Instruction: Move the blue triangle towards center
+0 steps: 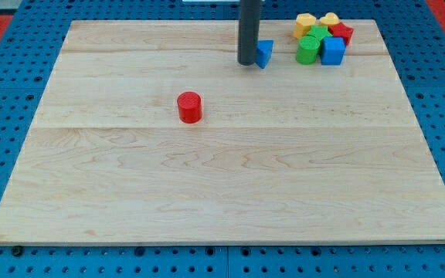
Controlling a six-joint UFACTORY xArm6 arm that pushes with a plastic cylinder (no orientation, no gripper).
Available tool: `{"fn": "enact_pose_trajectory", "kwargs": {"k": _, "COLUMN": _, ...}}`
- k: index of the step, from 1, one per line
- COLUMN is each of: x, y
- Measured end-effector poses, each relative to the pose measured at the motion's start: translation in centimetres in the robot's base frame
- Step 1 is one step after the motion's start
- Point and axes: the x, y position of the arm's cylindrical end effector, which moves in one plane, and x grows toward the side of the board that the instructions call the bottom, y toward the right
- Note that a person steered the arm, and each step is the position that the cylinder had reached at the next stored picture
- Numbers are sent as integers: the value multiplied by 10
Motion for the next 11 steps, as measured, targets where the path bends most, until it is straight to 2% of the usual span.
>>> {"fn": "enact_pose_trajectory", "kwargs": {"k": 1, "x": -25, "y": -47}}
{"fn": "enact_pose_trajectory", "kwargs": {"k": 2, "x": -57, "y": -21}}
{"fn": "enact_pose_trajectory", "kwargs": {"k": 3, "x": -62, "y": 36}}
{"fn": "enact_pose_trajectory", "kwargs": {"k": 6, "x": -60, "y": 36}}
{"fn": "enact_pose_trajectory", "kwargs": {"k": 7, "x": -51, "y": 50}}
{"fn": "enact_pose_trajectory", "kwargs": {"k": 9, "x": 27, "y": 41}}
{"fn": "enact_pose_trajectory", "kwargs": {"k": 11, "x": 43, "y": -15}}
